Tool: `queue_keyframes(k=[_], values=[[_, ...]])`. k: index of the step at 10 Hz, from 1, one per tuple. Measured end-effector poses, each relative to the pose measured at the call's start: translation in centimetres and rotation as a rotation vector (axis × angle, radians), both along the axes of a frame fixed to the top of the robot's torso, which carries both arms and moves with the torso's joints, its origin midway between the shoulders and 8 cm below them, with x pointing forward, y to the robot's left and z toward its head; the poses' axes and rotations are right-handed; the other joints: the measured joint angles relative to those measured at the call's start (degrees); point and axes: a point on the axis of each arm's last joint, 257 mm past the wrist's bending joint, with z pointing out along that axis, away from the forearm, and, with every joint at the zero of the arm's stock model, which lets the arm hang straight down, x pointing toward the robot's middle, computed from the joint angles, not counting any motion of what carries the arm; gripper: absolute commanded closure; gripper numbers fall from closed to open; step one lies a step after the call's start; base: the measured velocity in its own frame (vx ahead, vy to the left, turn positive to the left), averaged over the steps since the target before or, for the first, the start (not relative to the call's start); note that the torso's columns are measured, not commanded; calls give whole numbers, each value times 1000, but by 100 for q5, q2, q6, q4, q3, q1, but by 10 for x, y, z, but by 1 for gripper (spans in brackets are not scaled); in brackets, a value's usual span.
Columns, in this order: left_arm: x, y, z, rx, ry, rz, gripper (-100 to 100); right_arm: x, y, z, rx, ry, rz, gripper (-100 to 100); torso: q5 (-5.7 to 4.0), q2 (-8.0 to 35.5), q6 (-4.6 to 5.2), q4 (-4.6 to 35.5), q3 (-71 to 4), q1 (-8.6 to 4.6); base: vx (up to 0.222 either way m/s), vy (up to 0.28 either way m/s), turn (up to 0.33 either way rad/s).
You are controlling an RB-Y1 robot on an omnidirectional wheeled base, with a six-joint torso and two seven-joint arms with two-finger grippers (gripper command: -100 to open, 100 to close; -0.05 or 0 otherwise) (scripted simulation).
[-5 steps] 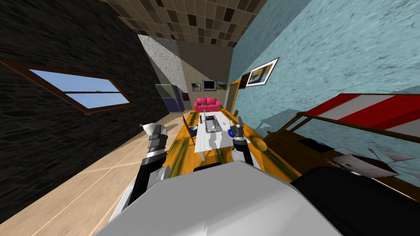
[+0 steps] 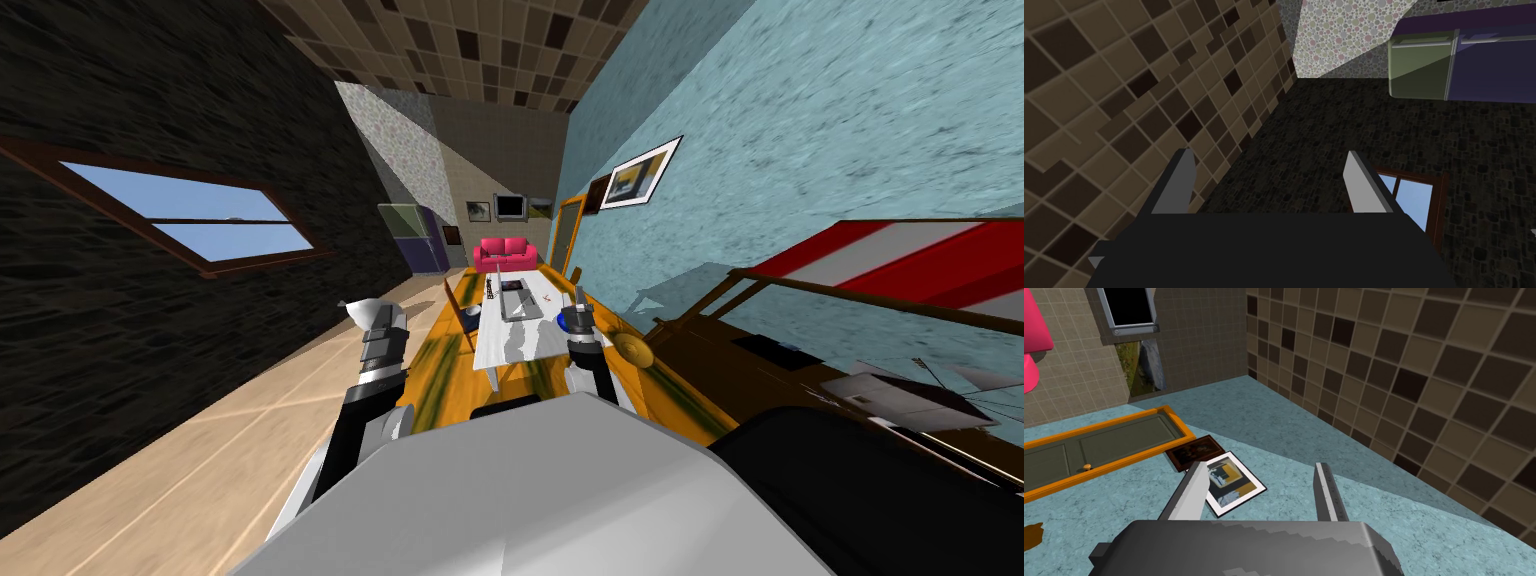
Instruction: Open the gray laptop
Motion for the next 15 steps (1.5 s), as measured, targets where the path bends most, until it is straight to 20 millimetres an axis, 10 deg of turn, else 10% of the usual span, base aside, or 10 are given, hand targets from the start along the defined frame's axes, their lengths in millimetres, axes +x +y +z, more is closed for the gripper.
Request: queue_keyframes(k=[4, 5, 6, 15], values=[[0, 0, 0, 0, 0, 0, 0, 0, 0, 0, 0, 0, 0, 0, 0, 1693, 0, 1692, -3381, 0, 0, 0, 0], [0, 0, 0, 0, 0, 0, 0, 0, 0, 0, 0, 0, 0, -100, 0, 2116, 0, 2114, -4227, 0, 4, 7, 26], [0, 0, 0, 0, 0, 0, 0, 1, 4, -2, -26, 9, 11, -100, 0, 2310, -1, 2304, -4621, 1, -1, 8, 14], [0, 0, 0, 0, 1, 0, 0, 39, 29, -23, -318, 135, 50, -100, 1, 2386, 0, 2384, -4763, 5, -8, 24, 67]])
